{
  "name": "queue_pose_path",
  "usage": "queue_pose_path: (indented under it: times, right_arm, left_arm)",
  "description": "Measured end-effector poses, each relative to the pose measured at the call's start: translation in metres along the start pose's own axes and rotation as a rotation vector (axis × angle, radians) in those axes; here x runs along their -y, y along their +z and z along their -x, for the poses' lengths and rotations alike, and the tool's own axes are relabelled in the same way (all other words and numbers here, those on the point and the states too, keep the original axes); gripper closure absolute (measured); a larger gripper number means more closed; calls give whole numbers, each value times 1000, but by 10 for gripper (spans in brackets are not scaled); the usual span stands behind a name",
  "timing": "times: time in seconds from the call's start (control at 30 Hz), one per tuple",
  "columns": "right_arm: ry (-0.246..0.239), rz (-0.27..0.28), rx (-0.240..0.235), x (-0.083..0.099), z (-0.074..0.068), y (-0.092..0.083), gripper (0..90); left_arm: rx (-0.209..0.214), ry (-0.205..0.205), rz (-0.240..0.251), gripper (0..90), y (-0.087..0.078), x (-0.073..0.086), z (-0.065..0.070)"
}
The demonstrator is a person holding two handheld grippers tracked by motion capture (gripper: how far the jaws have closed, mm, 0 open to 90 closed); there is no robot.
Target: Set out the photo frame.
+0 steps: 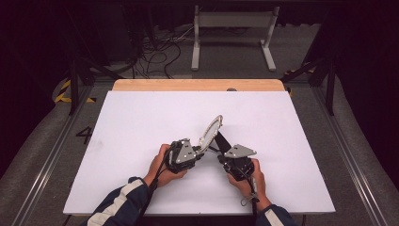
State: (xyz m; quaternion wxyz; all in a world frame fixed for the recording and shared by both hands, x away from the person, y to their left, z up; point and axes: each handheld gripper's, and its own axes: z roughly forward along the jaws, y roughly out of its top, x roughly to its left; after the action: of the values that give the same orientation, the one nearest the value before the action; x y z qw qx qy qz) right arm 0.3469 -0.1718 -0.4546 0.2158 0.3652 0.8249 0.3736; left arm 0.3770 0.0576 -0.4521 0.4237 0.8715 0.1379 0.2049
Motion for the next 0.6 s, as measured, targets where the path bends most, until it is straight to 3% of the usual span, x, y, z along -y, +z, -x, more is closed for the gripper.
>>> queue_pose_path:
  times: [0.17, 0.6]
  right_arm:
    - [-12, 3, -2, 1, 4, 0, 900]
    - [27, 4, 2, 3, 16, 2, 900]
  left_arm:
    - [9, -2, 5, 700, 1, 0, 0]
    - [26, -14, 8, 692, 3, -1, 0]
